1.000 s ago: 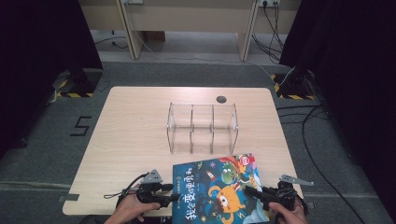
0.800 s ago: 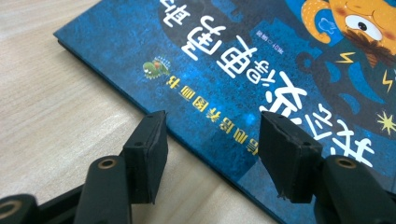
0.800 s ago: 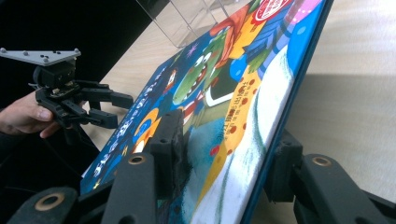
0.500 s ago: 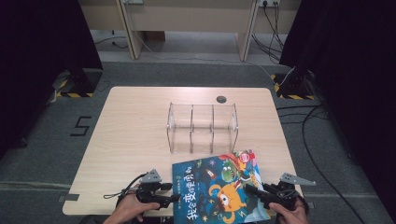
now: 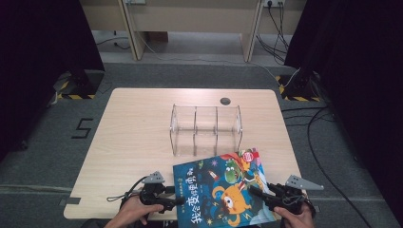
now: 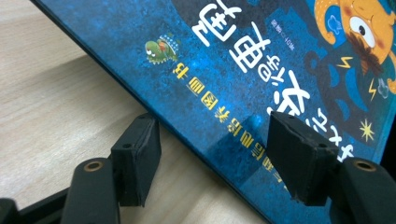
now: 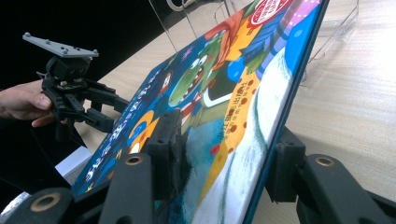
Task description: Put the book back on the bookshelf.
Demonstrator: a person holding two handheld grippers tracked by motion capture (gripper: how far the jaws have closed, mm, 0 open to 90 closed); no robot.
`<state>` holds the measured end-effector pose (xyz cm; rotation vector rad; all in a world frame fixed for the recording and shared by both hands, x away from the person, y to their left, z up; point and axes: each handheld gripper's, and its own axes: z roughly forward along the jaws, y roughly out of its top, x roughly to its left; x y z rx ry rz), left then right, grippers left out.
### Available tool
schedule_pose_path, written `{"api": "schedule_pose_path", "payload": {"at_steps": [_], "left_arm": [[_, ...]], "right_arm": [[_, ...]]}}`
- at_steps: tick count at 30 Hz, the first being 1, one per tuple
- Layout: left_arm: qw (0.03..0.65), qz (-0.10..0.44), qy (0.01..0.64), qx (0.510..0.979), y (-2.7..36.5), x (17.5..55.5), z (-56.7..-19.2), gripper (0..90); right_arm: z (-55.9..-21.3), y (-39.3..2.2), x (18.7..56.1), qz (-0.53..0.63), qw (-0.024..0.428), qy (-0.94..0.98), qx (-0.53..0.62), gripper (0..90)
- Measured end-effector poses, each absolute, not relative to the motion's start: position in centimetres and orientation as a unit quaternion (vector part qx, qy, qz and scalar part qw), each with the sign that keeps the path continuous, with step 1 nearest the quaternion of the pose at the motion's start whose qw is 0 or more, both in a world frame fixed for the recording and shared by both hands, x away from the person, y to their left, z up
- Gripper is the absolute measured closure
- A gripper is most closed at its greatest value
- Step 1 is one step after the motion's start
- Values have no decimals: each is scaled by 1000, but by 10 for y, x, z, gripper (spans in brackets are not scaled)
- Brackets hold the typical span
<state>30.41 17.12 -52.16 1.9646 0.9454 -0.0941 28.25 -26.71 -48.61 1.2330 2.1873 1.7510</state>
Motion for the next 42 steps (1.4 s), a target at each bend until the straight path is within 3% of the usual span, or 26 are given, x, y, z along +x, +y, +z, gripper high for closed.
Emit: {"api": "schedule_pose_path", "payload": {"at_steps": [15,24,38,42], "left_arm": [[456,-64,385,800,164,316,-519,332],[444,-69,385,806,161,320,-517,360],[503,-48,375,777,166,319,-505,555],[508,-47,376,774,167,320,-505,563]], "right_arm": [[-488,-272,284,578,45,711,398,544],[-498,-277,288,564,20,703,433,537],[-513,-283,293,519,2,706,482,475],[-513,-283,293,516,-2,706,486,475]]}}
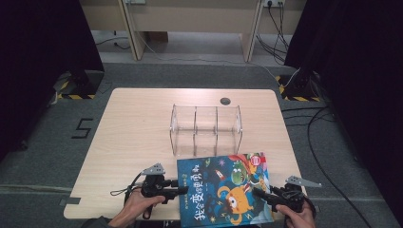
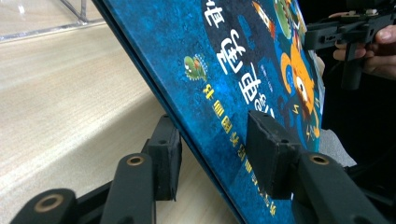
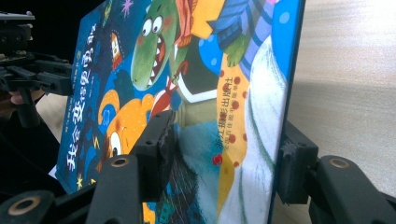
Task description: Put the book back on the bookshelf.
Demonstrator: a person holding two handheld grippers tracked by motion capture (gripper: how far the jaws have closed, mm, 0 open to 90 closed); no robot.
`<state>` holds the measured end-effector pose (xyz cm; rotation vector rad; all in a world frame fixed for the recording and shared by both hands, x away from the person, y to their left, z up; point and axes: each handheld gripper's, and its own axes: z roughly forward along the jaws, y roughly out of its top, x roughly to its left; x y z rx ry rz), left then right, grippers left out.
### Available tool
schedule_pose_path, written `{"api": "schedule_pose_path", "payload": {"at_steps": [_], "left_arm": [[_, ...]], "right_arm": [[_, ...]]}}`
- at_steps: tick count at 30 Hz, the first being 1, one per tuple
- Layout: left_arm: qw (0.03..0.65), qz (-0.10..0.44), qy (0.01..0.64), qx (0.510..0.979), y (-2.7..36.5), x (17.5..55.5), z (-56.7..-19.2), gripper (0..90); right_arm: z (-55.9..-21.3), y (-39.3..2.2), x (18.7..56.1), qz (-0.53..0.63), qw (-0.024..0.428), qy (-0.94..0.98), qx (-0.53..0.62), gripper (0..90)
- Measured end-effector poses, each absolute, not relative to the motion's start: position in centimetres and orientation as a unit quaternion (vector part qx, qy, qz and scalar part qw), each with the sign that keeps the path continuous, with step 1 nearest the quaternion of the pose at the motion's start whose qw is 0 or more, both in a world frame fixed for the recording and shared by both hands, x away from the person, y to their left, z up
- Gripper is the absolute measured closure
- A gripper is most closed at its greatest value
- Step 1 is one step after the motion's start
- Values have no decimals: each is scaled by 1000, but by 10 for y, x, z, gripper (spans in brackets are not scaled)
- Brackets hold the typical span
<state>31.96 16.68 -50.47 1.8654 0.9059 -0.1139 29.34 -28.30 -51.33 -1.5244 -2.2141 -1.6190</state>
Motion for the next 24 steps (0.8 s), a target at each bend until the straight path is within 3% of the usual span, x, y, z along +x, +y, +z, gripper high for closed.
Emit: {"api": "schedule_pose_path", "payload": {"at_steps": [8,24], "left_arm": [[545,-55,385,743,170,319,-498,614],[544,-52,407,732,169,310,-488,626]], "right_arm": [[-515,-285,294,-521,17,-696,-493,473],[-514,-282,294,-509,16,-690,-515,426]]}}
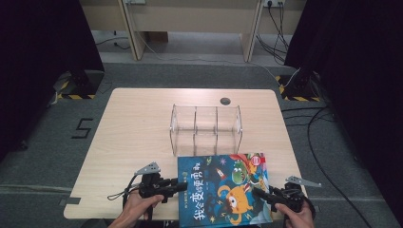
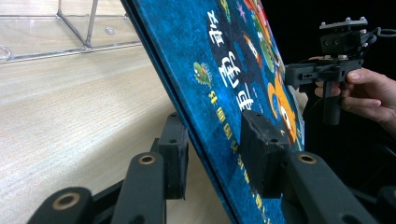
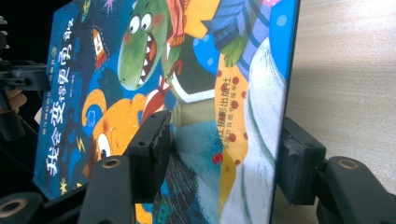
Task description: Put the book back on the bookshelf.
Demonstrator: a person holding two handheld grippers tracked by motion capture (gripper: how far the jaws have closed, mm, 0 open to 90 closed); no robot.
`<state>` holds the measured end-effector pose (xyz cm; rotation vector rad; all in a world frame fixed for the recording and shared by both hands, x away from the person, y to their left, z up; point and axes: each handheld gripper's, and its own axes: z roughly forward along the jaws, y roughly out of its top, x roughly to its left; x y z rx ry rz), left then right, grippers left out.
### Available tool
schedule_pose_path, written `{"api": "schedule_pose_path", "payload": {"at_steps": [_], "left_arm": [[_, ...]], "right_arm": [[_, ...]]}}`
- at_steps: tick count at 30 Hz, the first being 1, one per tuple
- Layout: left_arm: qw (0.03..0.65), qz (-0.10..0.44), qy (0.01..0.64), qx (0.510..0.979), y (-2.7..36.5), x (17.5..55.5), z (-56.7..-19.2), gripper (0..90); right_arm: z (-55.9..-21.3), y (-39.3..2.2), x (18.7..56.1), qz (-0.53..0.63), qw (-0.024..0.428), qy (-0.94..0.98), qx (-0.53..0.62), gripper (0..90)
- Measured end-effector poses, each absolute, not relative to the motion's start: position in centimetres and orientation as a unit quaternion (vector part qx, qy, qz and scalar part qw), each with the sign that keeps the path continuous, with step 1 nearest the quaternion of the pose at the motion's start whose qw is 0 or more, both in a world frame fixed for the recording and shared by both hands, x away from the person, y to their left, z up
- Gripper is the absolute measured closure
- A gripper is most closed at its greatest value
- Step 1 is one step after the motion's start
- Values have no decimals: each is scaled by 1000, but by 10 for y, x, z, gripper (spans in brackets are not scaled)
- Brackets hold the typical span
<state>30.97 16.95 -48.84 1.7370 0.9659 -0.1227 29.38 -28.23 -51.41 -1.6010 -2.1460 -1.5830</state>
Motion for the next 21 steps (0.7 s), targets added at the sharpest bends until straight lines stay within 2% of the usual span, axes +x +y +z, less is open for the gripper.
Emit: {"api": "schedule_pose_path", "payload": {"at_steps": [6,12,18,21], "left_arm": [[548,-59,413,725,170,308,-485,628],[548,-60,415,723,169,307,-482,628],[555,-66,419,715,169,306,-479,625],[555,-63,417,716,168,306,-478,625]], "right_arm": [[-515,-277,294,-488,4,-704,-517,350],[-514,-276,293,-485,1,-702,-522,335],[-511,-274,291,-464,-30,-715,-523,294],[-510,-275,291,-469,-32,-710,-524,289]]}}
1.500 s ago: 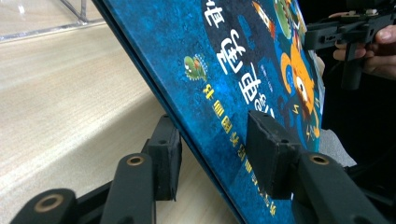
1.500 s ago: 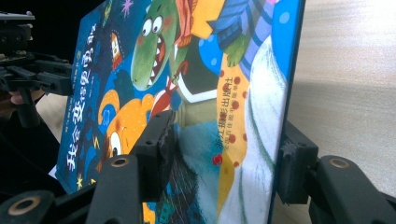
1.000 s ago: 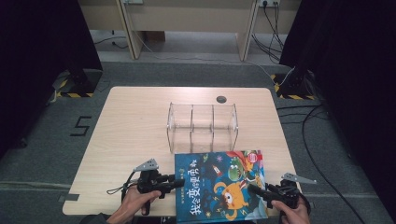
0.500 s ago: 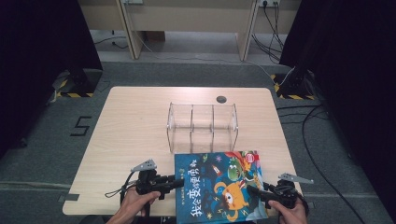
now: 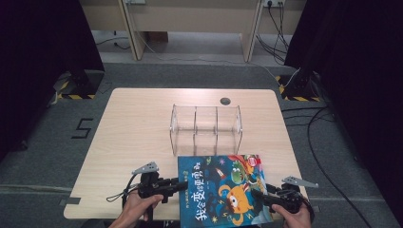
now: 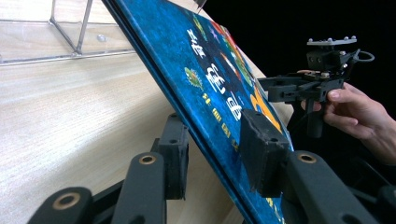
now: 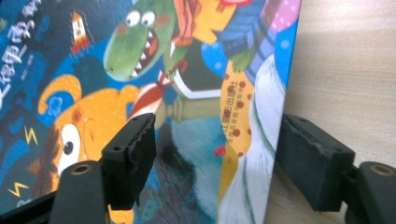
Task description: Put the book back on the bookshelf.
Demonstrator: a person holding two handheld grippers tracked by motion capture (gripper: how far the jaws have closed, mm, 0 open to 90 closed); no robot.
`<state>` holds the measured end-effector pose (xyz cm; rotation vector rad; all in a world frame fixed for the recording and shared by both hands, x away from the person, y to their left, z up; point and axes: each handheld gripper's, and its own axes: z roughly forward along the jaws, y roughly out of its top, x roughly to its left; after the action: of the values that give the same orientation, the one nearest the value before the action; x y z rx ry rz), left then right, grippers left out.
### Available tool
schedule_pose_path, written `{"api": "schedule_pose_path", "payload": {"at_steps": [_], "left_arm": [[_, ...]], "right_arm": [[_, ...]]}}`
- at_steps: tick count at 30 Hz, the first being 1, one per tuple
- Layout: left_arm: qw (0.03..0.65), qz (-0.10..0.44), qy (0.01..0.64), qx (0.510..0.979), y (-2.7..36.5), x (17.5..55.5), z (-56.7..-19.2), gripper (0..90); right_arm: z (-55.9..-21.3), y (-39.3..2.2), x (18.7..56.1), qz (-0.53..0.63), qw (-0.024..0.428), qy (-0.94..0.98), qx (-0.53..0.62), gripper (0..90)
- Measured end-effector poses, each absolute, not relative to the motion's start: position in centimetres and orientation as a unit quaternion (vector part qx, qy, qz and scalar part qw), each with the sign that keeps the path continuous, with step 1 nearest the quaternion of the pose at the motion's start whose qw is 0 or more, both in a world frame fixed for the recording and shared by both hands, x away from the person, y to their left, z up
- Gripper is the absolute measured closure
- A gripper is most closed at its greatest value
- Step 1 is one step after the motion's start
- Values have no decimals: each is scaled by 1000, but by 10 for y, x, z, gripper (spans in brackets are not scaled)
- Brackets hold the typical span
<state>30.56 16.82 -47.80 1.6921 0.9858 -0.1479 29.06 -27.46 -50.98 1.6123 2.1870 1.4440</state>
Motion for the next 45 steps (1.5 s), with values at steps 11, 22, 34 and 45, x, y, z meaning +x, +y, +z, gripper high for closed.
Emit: {"api": "schedule_pose_path", "payload": {"at_steps": [11,22,34,45], "left_arm": [[565,-64,426,704,168,305,-474,620],[571,-56,435,694,168,305,-471,612],[573,-63,453,681,166,308,-470,609],[576,-52,456,676,162,307,-465,607]], "right_arm": [[-500,-270,278,463,67,727,503,300],[-495,-260,253,460,83,747,474,289],[-491,-243,231,451,85,777,431,243],[-490,-228,213,460,87,785,406,222]]}}
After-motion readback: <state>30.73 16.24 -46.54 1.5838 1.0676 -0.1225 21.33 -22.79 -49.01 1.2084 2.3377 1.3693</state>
